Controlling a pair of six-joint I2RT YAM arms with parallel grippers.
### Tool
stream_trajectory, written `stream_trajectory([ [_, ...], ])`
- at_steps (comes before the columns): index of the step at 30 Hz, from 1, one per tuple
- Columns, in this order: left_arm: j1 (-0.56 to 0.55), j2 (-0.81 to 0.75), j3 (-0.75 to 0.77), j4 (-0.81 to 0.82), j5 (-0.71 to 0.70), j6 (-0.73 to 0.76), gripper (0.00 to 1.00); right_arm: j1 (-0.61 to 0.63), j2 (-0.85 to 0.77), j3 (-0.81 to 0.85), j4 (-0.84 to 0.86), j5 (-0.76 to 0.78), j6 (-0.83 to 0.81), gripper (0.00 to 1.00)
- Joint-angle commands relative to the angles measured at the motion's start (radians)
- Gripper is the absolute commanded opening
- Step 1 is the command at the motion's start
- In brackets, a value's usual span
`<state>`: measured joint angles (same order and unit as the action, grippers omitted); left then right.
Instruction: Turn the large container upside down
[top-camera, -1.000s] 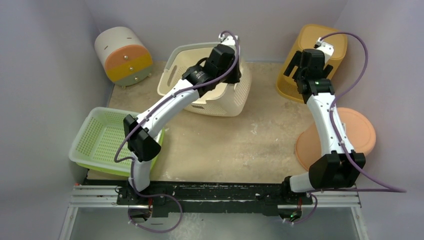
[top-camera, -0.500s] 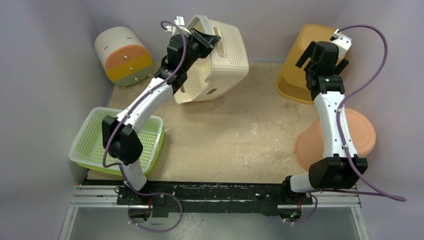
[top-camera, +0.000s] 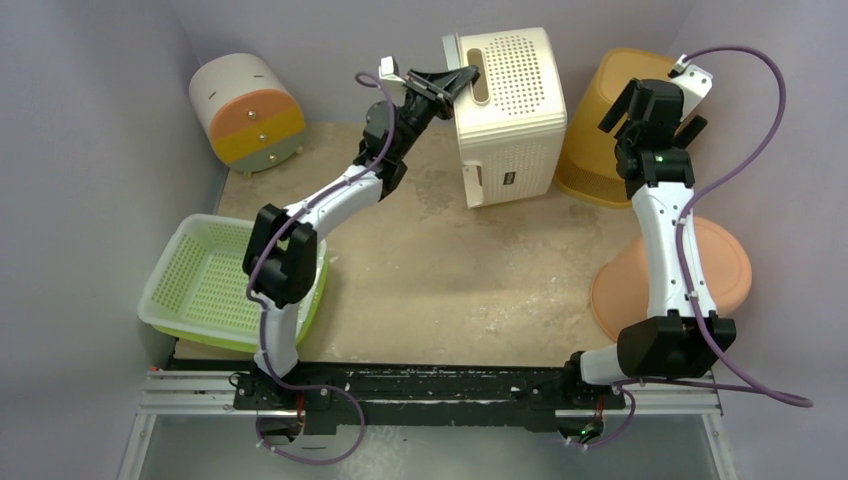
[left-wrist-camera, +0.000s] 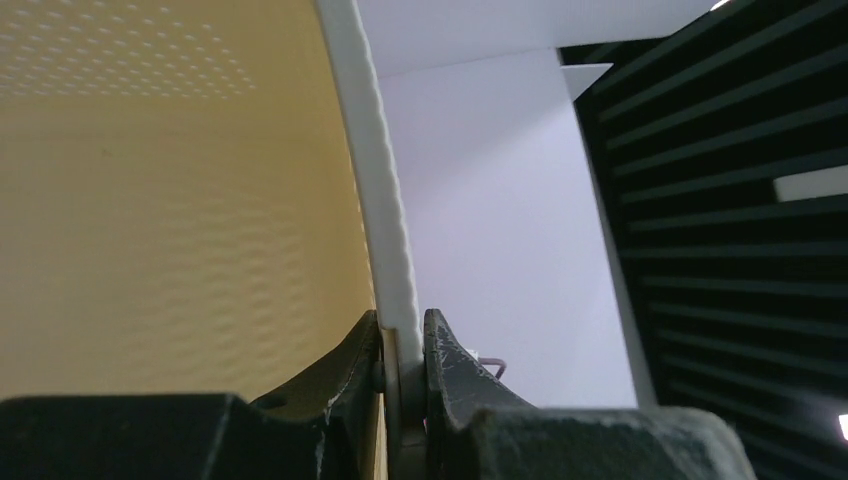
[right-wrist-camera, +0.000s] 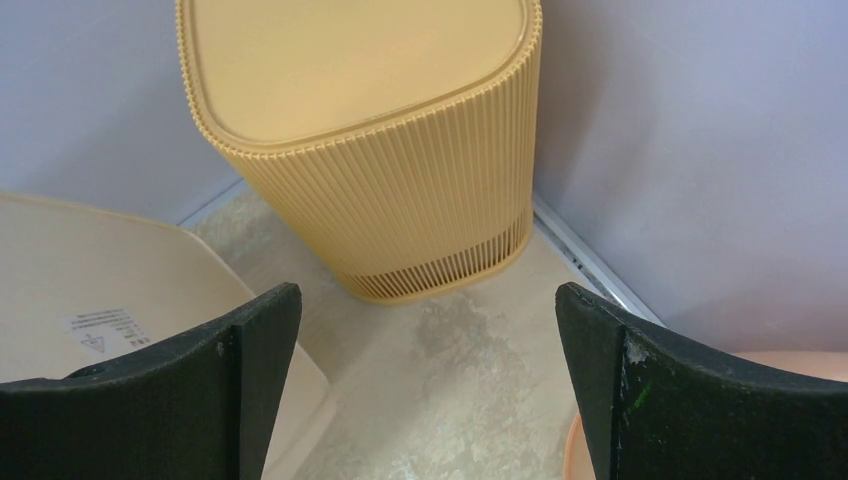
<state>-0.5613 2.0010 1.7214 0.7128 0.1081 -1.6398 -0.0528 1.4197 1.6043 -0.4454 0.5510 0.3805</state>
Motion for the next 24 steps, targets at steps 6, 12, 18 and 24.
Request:
stream_trajectory([
  [6,0.014,0.058,-0.155,0.713,-0.200,-0.381,0.00,-0.004,-0.030,0.052,0.008,0.052,-0.025,0.99],
  [12,0.018,0.087,-0.402,0.884,-0.273,-0.485,0.00,-0.004,-0.021,0.049,0.010,0.043,-0.026,0.99],
  [18,0.081,0.011,-0.623,0.797,-0.127,-0.394,0.00,-0.004,-0.018,0.030,0.019,0.030,-0.025,0.99],
  [24,0.147,-0.041,-0.716,0.545,0.007,-0.299,0.05,-0.004,-0.008,0.027,0.022,0.006,-0.023,0.99],
])
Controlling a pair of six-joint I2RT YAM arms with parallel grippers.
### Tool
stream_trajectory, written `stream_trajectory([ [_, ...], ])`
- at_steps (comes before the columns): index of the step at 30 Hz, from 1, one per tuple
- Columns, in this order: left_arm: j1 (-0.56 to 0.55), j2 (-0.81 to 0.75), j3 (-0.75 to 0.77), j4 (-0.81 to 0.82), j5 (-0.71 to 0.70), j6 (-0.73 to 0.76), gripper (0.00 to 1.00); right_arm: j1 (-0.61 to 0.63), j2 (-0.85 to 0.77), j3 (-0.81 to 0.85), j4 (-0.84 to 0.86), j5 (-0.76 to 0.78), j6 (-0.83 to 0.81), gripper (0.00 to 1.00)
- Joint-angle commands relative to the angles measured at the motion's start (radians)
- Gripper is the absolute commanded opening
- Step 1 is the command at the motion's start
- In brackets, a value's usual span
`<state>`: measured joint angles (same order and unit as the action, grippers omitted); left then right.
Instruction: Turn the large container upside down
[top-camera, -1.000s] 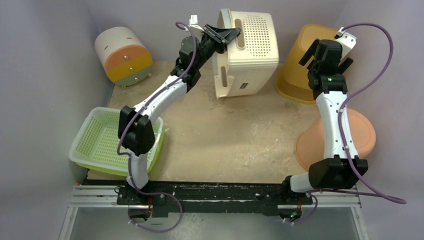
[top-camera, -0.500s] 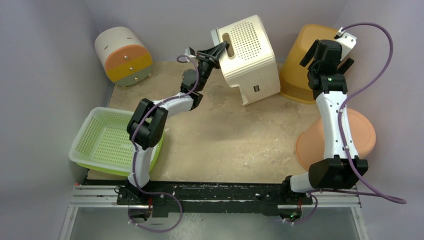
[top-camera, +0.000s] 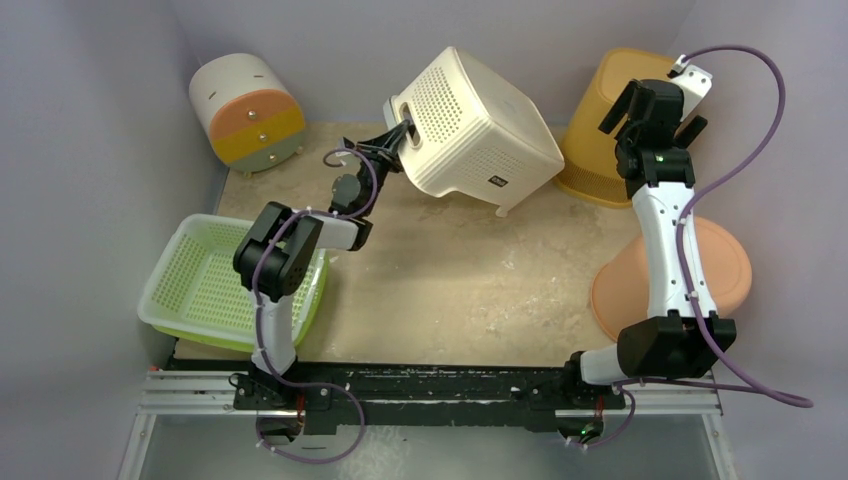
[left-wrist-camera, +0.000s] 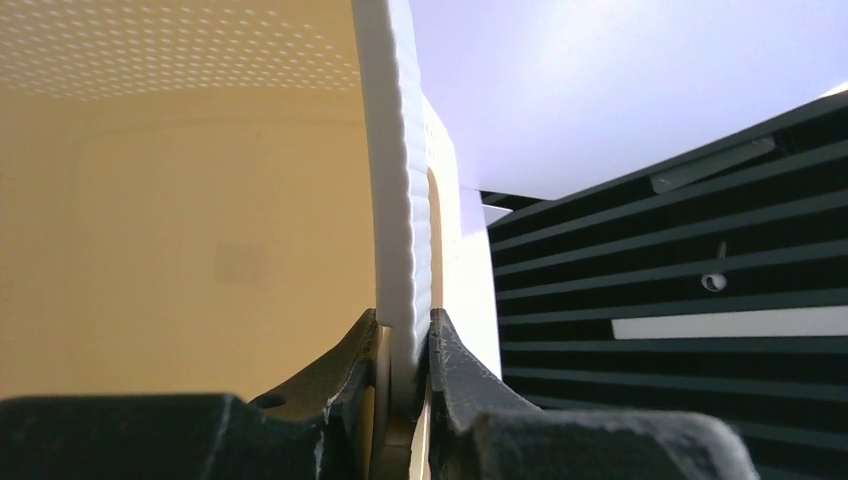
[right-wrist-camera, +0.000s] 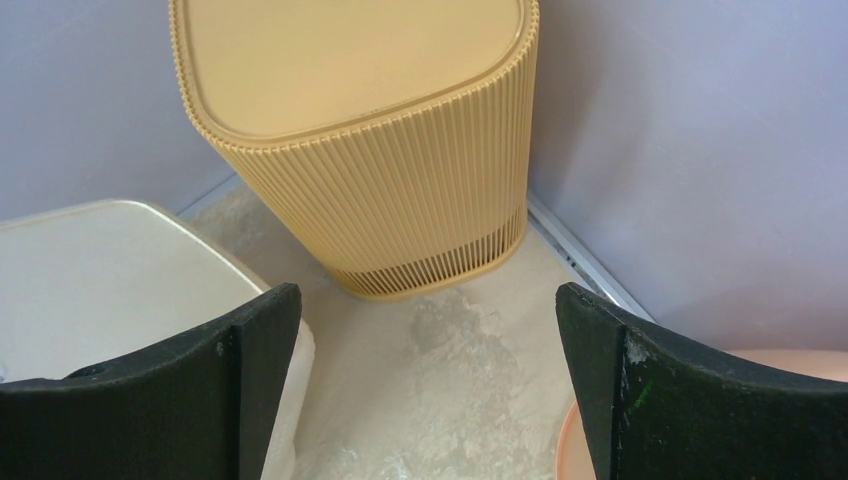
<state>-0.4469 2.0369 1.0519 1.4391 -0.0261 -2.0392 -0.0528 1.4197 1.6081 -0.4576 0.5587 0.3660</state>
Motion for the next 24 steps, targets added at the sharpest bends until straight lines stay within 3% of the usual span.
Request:
stream_trajectory([
  [1,0.042,-0.088,-0.049,-0.240,0.159,0.137,0.09,-0.004,-0.010,0.021,0.033,-0.005,-0.009,1.00],
  [4,0.065,-0.094,-0.037,-0.362,0.208,0.212,0.19,-0.004,-0.010,0.015,0.037,-0.011,-0.010,1.00],
  [11,0.088,-0.091,0.025,-0.645,0.264,0.379,0.30,-0.004,-0.008,0.012,0.041,-0.025,-0.010,1.00],
  [24,0.123,-0.109,0.134,-1.085,0.231,0.698,0.32,-0.004,-0.016,-0.004,0.045,-0.040,-0.008,1.00],
])
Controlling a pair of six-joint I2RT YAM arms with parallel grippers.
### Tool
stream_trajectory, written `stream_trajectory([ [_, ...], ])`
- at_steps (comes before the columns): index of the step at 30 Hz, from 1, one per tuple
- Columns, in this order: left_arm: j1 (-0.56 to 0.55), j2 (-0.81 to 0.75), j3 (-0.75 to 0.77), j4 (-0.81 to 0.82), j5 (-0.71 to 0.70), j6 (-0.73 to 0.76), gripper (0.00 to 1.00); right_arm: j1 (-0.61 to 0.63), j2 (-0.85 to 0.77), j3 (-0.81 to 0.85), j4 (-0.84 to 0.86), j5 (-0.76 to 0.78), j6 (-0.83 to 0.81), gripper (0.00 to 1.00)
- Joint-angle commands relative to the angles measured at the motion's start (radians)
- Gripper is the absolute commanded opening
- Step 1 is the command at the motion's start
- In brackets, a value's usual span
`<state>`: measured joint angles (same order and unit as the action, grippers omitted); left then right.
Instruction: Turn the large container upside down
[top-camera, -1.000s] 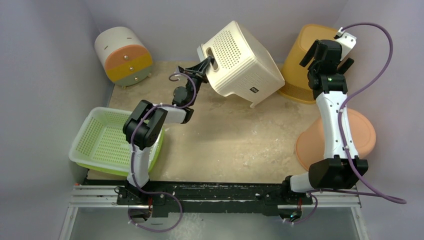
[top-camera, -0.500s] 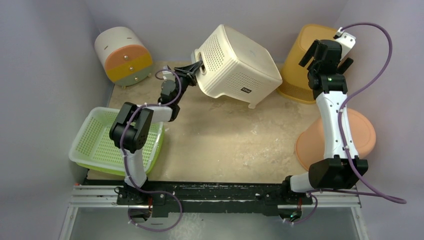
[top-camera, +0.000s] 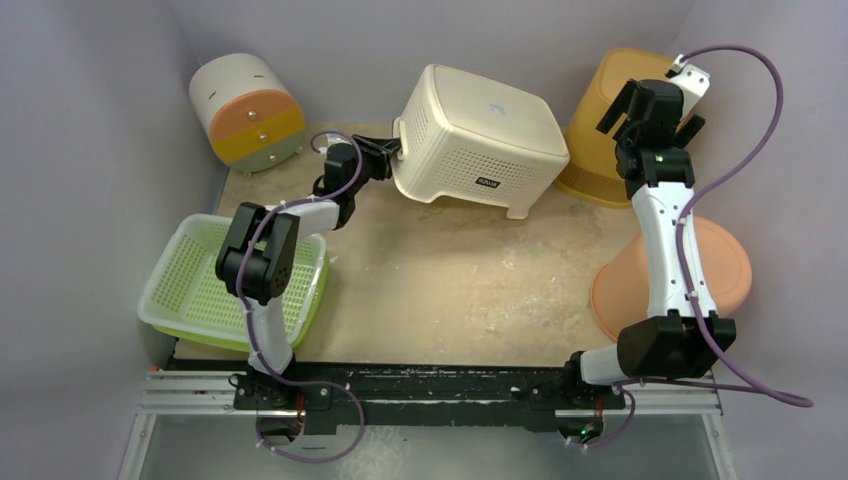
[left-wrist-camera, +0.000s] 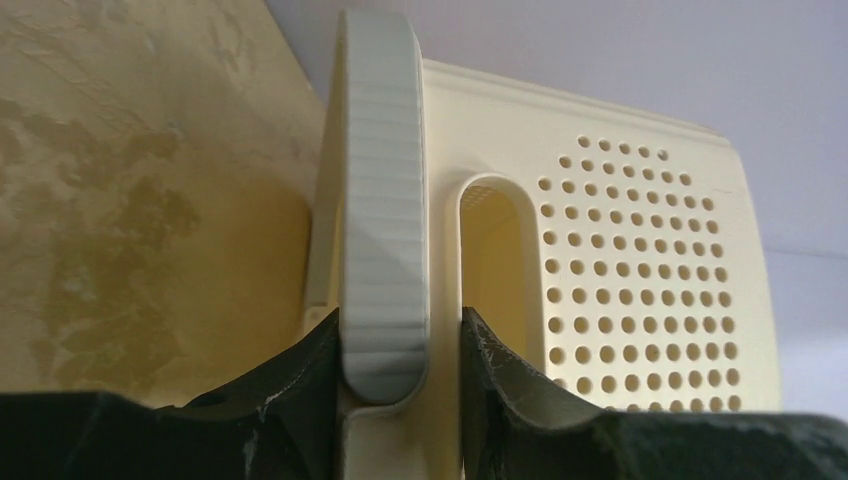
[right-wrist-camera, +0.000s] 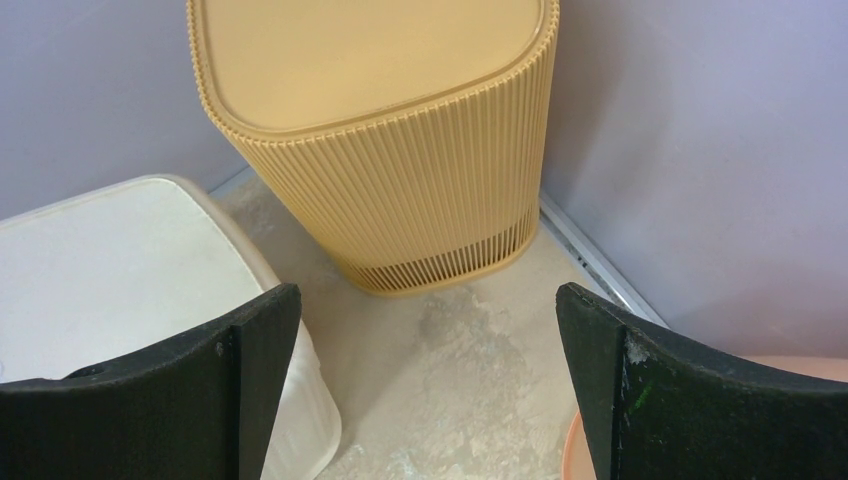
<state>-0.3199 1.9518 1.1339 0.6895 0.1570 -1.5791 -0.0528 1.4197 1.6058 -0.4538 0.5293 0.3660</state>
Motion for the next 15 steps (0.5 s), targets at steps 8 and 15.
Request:
stream_trajectory([
  [8,0.000,-0.001,0.116,-0.560,-0.016,0.418,0.32,-0.004,-0.021,-0.010,0.045,-0.023,-0.002,1.00],
  [15,0.000,0.046,0.156,-0.640,-0.047,0.505,0.32,-0.004,-0.027,-0.015,0.045,-0.029,0.001,1.00],
])
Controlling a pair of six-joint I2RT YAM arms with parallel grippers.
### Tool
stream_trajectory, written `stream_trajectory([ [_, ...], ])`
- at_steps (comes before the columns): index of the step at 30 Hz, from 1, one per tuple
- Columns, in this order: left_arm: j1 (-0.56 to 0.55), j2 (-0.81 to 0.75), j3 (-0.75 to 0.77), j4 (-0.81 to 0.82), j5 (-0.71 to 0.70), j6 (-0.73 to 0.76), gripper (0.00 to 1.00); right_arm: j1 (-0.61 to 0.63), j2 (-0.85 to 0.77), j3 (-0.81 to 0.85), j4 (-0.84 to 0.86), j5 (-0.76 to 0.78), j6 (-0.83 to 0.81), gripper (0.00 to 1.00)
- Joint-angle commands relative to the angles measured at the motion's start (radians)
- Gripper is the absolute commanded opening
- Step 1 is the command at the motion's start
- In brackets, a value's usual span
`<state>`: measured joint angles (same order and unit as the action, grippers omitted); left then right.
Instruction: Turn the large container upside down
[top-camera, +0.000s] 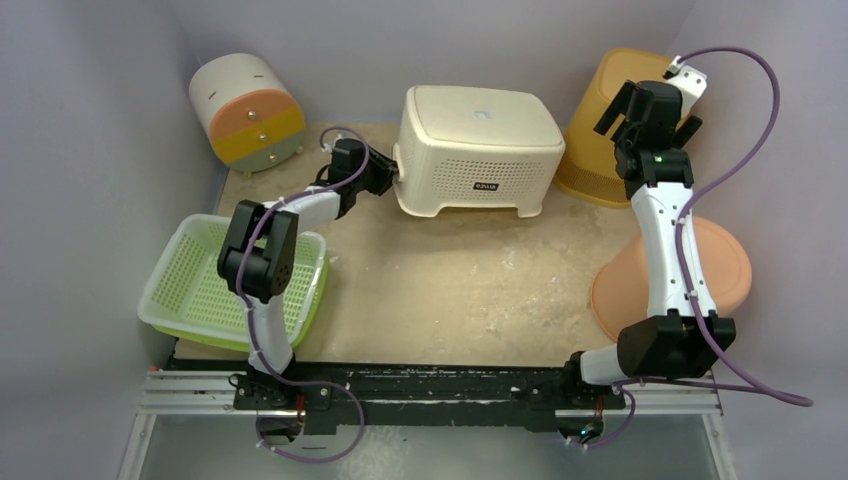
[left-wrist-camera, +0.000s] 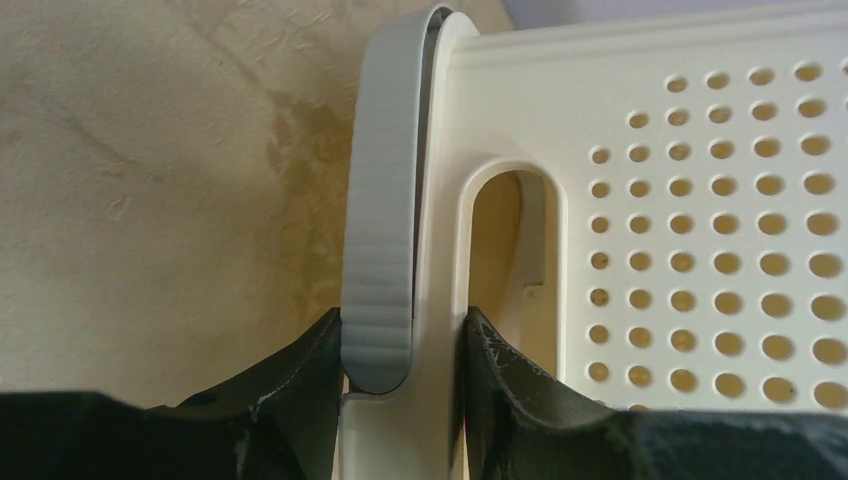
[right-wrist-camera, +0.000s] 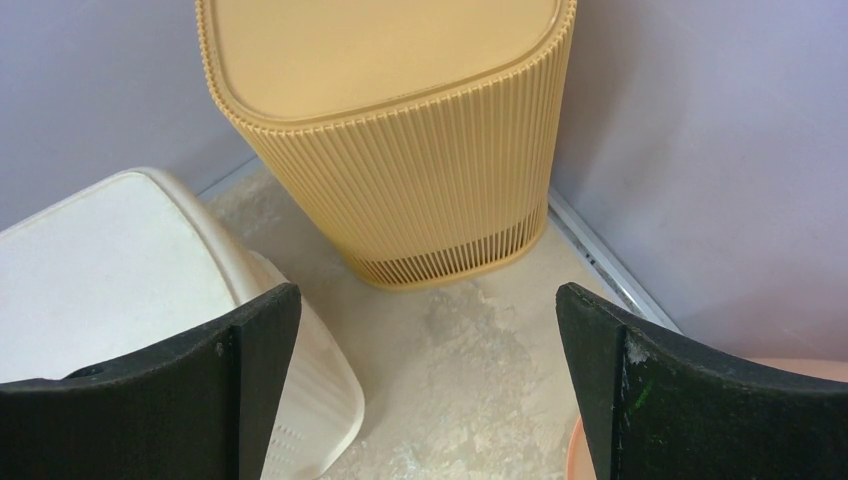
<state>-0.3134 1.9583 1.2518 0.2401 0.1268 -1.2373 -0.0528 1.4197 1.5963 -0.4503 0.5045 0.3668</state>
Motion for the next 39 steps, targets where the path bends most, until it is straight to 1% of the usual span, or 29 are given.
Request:
stream_trajectory([
  [1,-0.005,0.045,0.043,-0.196,-0.019,0.173,0.32,-0.004,-0.028,-0.007,0.042,-0.004,0.000,1.00],
  [6,-0.004,0.080,0.070,-0.243,-0.034,0.216,0.32,-0.004,-0.033,-0.015,0.044,-0.003,-0.001,1.00],
  [11,-0.002,0.094,0.061,-0.250,-0.046,0.224,0.36,-0.004,-0.037,-0.028,0.045,-0.004,-0.002,1.00],
  [13,0.005,0.083,0.047,-0.240,-0.051,0.217,0.37,-0.004,-0.040,-0.031,0.046,-0.003,-0.003,1.00],
  [15,0.013,0.071,0.037,-0.236,-0.054,0.215,0.43,-0.004,-0.039,-0.033,0.048,-0.002,-0.005,1.00],
  [17,0.024,0.057,0.028,-0.237,-0.059,0.217,0.45,-0.004,-0.037,-0.034,0.047,-0.004,-0.006,1.00],
  [28,0.113,0.012,-0.051,-0.209,-0.037,0.217,0.51,-0.004,-0.031,-0.038,0.050,-0.007,-0.012,1.00],
  [30,0.127,-0.005,-0.082,-0.165,-0.014,0.206,0.52,-0.004,-0.031,-0.039,0.051,-0.007,-0.014,1.00],
  [33,0.141,-0.040,-0.147,-0.008,0.044,0.137,0.54,-0.004,-0.029,-0.038,0.051,-0.006,-0.016,1.00],
  [35,0.141,-0.052,-0.150,0.030,0.051,0.119,0.55,-0.004,-0.026,-0.036,0.051,-0.009,-0.016,1.00],
  [39,0.141,-0.089,-0.194,0.249,0.074,0.014,0.55,-0.004,-0.017,-0.025,0.043,-0.015,-0.016,1.00],
])
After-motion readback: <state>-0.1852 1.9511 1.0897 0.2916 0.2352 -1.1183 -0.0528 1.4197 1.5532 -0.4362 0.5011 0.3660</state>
